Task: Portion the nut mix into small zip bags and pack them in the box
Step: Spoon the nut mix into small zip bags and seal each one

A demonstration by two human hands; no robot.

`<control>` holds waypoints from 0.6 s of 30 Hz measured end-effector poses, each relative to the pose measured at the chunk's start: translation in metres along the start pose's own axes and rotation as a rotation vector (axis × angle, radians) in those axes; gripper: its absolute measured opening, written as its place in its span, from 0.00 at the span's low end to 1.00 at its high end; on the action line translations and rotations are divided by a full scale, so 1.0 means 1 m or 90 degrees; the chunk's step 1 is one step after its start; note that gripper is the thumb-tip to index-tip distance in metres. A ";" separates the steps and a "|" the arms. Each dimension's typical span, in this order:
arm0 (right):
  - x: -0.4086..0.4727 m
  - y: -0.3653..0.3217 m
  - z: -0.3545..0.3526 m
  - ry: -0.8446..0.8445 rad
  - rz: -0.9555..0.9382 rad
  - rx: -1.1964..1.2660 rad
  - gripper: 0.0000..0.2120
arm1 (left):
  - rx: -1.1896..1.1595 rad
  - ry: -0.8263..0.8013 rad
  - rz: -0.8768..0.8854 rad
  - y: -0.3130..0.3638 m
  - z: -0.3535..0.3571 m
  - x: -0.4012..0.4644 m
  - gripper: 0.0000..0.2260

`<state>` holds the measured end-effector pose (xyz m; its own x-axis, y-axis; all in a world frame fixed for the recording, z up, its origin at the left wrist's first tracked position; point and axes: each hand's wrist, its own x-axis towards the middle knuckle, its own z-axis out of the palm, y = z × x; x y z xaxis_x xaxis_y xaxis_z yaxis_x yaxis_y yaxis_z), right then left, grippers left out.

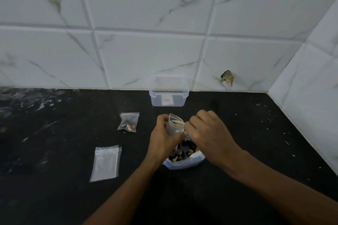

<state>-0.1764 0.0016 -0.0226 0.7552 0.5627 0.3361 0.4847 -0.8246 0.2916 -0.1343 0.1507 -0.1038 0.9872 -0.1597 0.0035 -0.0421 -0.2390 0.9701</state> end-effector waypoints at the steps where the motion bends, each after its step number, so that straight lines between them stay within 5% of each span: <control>1: 0.000 0.001 -0.001 0.001 0.011 0.001 0.05 | -0.004 0.002 -0.001 -0.001 -0.001 0.000 0.27; 9: -0.007 0.038 -0.003 -0.013 0.279 0.191 0.03 | -0.013 0.023 0.002 -0.009 -0.019 -0.006 0.26; 13: -0.029 0.027 0.031 -0.149 0.167 0.116 0.06 | -0.040 0.011 -0.008 -0.019 -0.026 -0.010 0.25; 18: -0.051 0.006 0.063 -0.155 -0.002 0.081 0.15 | -0.093 -0.027 -0.037 -0.026 -0.028 -0.012 0.21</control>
<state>-0.1840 -0.0357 -0.0949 0.8301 0.5476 0.1056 0.5269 -0.8321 0.1728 -0.1404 0.1851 -0.1223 0.9798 -0.1909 -0.0604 0.0403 -0.1073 0.9934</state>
